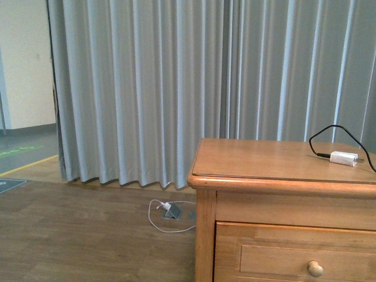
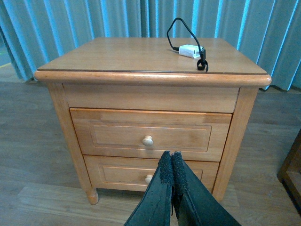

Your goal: Place pink marker in drawer with both arms

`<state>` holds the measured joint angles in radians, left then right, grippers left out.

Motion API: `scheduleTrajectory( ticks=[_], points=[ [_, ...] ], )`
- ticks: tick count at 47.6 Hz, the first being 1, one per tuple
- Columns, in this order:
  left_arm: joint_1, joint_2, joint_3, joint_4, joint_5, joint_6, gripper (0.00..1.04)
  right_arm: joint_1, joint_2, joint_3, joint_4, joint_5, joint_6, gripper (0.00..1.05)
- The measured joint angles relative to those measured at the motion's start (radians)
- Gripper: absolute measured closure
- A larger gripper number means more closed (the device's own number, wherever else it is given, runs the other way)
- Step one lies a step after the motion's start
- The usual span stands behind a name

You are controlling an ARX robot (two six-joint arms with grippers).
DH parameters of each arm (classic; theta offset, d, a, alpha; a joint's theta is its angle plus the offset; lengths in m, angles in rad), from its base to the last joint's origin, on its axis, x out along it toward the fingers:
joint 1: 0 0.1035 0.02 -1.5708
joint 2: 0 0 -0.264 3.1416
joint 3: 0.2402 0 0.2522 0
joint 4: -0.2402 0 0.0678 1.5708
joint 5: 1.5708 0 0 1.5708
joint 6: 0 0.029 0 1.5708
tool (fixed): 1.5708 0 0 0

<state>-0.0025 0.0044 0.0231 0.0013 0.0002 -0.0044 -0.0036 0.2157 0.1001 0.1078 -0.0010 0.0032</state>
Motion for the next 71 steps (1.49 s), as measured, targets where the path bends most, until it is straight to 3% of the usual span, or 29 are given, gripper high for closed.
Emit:
scheduleTrajectory(
  ticks=[8,49,51,59,64,70,71],
  points=[
    [0.000,0.000,0.000,0.000,-0.001,0.000,0.06,0.000,-0.127,-0.025,-0.115,0.000,0.000,1.03],
    [0.000,0.000,0.000,-0.001,0.000,0.000,0.06,0.001,-0.212,-0.094,-0.111,0.000,0.000,1.03],
    [0.000,0.000,0.000,-0.001,0.000,0.000,0.06,0.001,-0.212,-0.094,-0.111,0.000,-0.001,0.98],
    [0.000,0.000,0.000,-0.001,0.000,0.000,0.06,0.001,-0.212,-0.094,-0.111,0.000,-0.001,0.57],
    [0.000,0.000,0.000,-0.001,0.000,0.000,0.06,0.001,-0.212,-0.094,-0.111,0.000,-0.001,0.39],
    [0.000,0.000,0.000,-0.001,0.000,0.000,0.06,0.001,-0.212,-0.094,-0.111,0.000,-0.001,0.08],
    [0.000,0.000,0.000,-0.001,0.000,0.000,0.06,0.001,-0.212,-0.094,-0.111,0.000,0.000,0.06]
  ],
)
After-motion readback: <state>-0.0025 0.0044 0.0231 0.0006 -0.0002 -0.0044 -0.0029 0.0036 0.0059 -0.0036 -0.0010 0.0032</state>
